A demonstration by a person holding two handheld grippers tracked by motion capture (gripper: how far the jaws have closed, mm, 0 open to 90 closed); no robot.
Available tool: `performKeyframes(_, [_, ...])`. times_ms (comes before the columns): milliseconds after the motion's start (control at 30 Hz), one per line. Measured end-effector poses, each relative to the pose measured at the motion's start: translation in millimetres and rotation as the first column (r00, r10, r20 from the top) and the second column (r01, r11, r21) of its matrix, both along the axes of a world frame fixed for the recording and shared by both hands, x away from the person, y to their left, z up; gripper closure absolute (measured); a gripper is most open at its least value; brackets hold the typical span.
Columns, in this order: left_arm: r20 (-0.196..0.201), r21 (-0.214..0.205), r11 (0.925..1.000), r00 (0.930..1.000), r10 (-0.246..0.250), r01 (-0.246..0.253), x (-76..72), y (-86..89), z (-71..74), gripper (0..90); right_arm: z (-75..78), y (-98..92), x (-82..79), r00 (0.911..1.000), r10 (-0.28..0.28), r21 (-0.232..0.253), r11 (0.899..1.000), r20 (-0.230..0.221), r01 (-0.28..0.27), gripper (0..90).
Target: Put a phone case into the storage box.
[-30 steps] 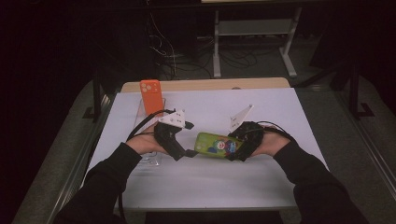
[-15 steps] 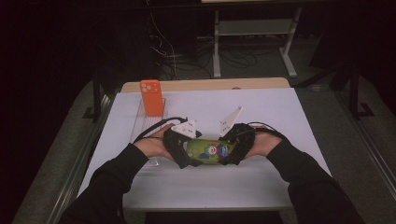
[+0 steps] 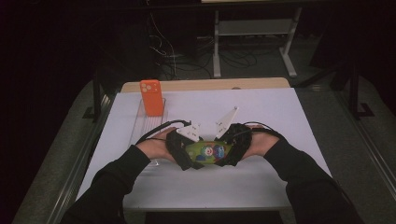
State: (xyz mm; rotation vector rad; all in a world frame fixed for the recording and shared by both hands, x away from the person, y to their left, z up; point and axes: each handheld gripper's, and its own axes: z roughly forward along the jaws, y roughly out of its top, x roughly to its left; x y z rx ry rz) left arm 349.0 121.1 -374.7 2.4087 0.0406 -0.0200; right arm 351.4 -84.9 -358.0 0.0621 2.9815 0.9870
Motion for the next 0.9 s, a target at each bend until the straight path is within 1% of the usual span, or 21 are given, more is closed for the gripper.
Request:
performKeyframes(67, [-0.004, -0.005, 1.0, 1.0, -0.007, 0.007, 0.0, 0.4, 0.8, 12.5, 0.2, -0.1, 0.1, 1.0, 0.003, 0.003, 1.0, 0.001, -0.003, 15.4])
performKeyframes(200, [-0.024, -0.004, 0.9998, 0.9996, -0.017, 0.017, 0.4, 0.8, 0.7, 14.0, 0.5, -0.3, -0.3, 1.0, 0.008, 0.003, 1.0, -0.002, -0.008, 15.3])
performKeyframes(233, [-0.031, 0.003, 0.9997, 0.9992, -0.024, 0.024, 1.1, 0.8, 0.8, 14.3, 0.4, -0.2, -0.5, 1.0, 0.008, 0.002, 1.0, -0.004, -0.008, 15.2])
performKeyframes(300, [-0.05, 0.009, 0.9996, 0.9983, -0.028, 0.028, 1.2, 0.2, 0.4, 14.9, 0.7, -0.8, -3.1, 0.9993, -0.014, -0.02, 1.0, -0.034, 0.014, 15.0])
performKeyframes(333, [-0.057, 0.012, 0.9995, 0.998, -0.027, 0.028, 1.0, 0.2, 0.4, 15.2, 0.2, -0.7, -3.1, 0.999, -0.012, -0.018, 1.0, -0.043, 0.011, 14.9])
performKeyframes(367, [-0.062, 0.016, 0.9993, 0.9975, -0.032, 0.033, 0.9, 0.6, 1.0, 15.3, -0.2, -0.9, -3.2, 0.9991, -0.007, -0.014, 1.0, -0.041, 0.007, 14.8])
performKeyframes(400, [-0.067, 0.014, 0.9994, 0.9973, -0.031, 0.032, 0.5, 0.9, 0.9, 15.4, -0.6, -1.7, -4.1, 0.9987, -0.008, -0.005, 1.0, -0.051, 0.008, 14.6])
performKeyframes(467, [-0.079, -0.001, 0.9998, 0.9967, -0.019, 0.019, -2.0, 2.0, 0.1, 15.5, -1.1, -3.1, -4.5, 0.9974, -0.018, 0.007, 1.0, -0.069, 0.018, 14.1])
performKeyframes(500, [-0.081, -0.003, 0.9999, 0.9966, -0.014, 0.013, -2.8, 2.4, -0.6, 15.6, -1.1, -4.6, -4.9, 0.997, -0.024, 0.025, 0.999, -0.074, 0.026, 12.0])
performKeyframes(533, [-0.079, -0.004, 1.0, 0.9969, 0.002, -0.003, -4.0, 3.1, -1.9, 15.6, -0.7, -5.5, -5.5, 0.9962, -0.03, 0.035, 0.999, -0.082, 0.033, 11.2])
performKeyframes(567, [-0.089, -0.007, 0.9996, 0.9957, 0.026, -0.027, -5.0, 4.0, -3.9, 15.7, 0.5, -7.3, -5.8, 0.9957, -0.043, 0.045, 0.998, -0.082, 0.047, 10.0])
performKeyframes(633, [-0.089, -0.005, 0.9983, 0.9944, 0.057, -0.058, -5.9, 6.3, -5.6, 15.7, 2.1, -11.6, -6.0, 0.9942, -0.064, 0.07, 0.995, -0.086, 0.07, 6.0])
performKeyframes(667, [-0.09, 0.0, 0.9969, 0.9929, 0.078, -0.078, -6.4, 7.3, -6.3, 15.7, 2.1, -13.9, -5.7, 0.9941, -0.076, 0.079, 0.993, -0.078, 0.082, 4.5])
performKeyframes(700, [-0.086, -0.001, 0.9955, 0.9918, 0.094, -0.095, -7.1, 8.2, -6.7, 15.7, 1.1, -15.9, -3.7, 0.9957, -0.077, 0.1, 0.992, -0.052, 0.082, 3.4])
performKeyframes(733, [-0.086, -0.001, 0.9941, 0.9904, 0.108, -0.108, -7.3, 8.9, -6.9, 15.7, 0.4, -18.6, -3.1, 0.9949, -0.09, 0.105, 0.99, -0.047, 0.094, 2.9])
performKeyframes(767, [-0.098, 0.007, 0.9913, 0.9865, 0.131, -0.131, -7.5, 9.3, -7.0, 15.6, 0.0, -20.7, -3.5, 0.993, -0.106, 0.105, 0.988, -0.051, 0.111, 2.3])
performKeyframes(800, [-0.095, 0.007, 0.9869, 0.9824, 0.161, -0.161, -9.2, 9.9, -7.1, 15.6, -1.1, -23.4, -3.0, 0.9915, -0.124, 0.115, 0.985, -0.041, 0.128, 2.3])
performKeyframes(833, [-0.095, 0.004, 0.9838, 0.9793, 0.179, -0.179, -9.5, 10.5, -6.5, 15.6, -2.4, -26.9, -3.2, 0.9874, -0.153, 0.129, 0.979, -0.041, 0.157, 1.7])
performKeyframes(867, [-0.095, 0.007, 0.9818, 0.9772, 0.19, -0.19, -9.5, 11.0, -5.6, 15.6, -3.3, -29.3, -4.0, 0.9822, -0.181, 0.139, 0.973, -0.051, 0.186, 1.6])
performKeyframes(900, [-0.086, 0.012, 0.9788, 0.9751, 0.205, -0.204, -9.8, 11.8, -4.1, 15.6, -4.4, -30.9, -4.0, 0.9788, -0.198, 0.149, 0.968, -0.05, 0.204, 1.6])
